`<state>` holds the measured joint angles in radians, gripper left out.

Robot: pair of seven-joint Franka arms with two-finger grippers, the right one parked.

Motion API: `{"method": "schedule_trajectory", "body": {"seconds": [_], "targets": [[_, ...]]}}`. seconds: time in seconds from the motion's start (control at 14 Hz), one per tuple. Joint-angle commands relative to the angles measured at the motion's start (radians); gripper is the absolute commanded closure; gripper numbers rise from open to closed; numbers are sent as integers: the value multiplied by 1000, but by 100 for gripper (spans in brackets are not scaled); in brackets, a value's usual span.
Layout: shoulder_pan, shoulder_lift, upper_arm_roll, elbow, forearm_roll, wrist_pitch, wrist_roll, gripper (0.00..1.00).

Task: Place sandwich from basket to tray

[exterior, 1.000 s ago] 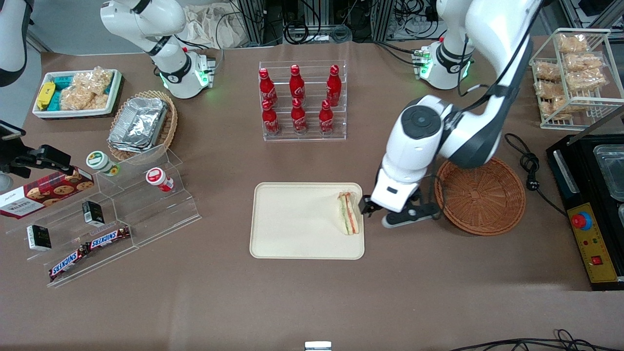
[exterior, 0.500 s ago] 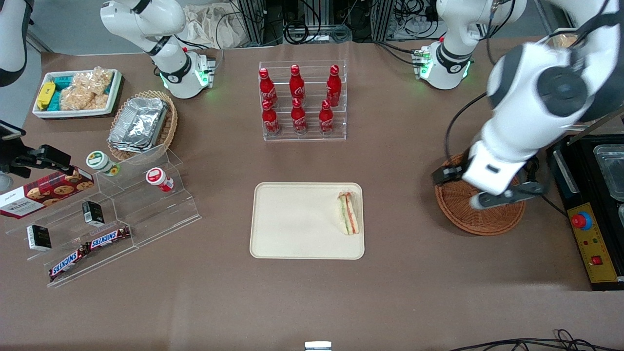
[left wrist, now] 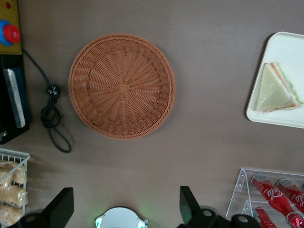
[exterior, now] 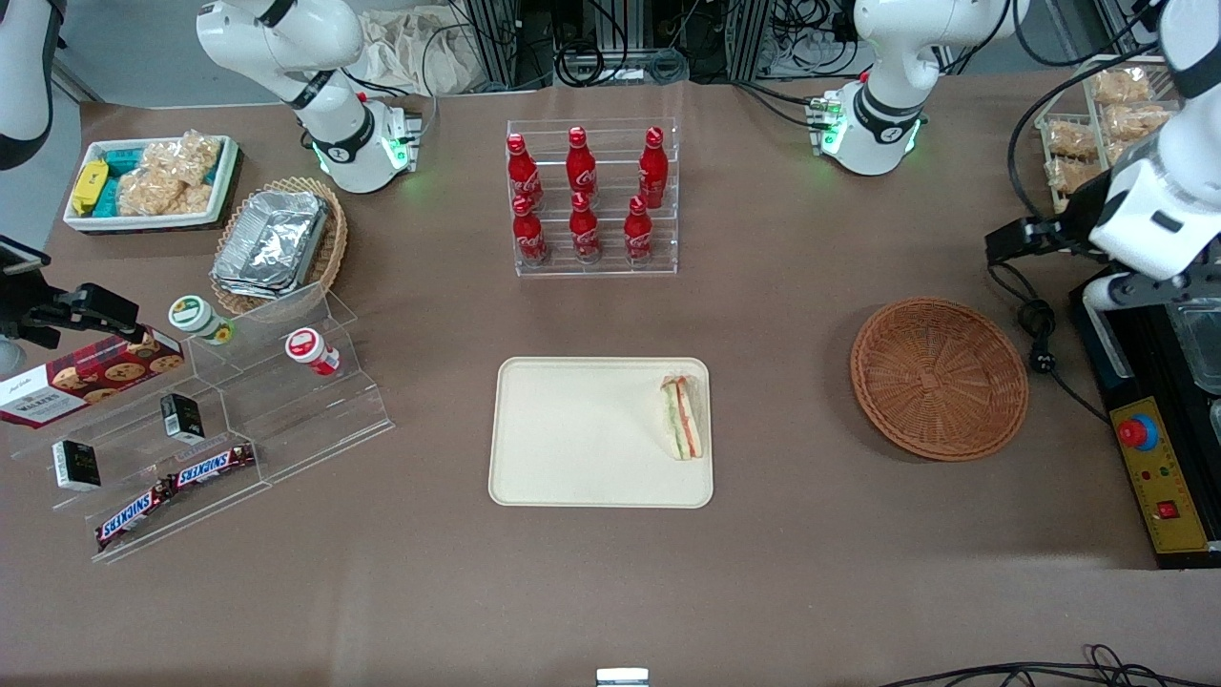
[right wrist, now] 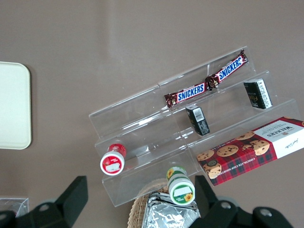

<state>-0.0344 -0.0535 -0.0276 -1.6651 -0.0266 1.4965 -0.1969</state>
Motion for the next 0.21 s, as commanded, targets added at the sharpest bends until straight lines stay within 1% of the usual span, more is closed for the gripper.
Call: {"method": "schedule_trajectory", "body": {"seconds": [0.0, 0.14], "targets": [[21, -32, -21, -32, -12, 5, 8, 0], [21, -28, -23, -13, -3, 4, 11, 0]]}}
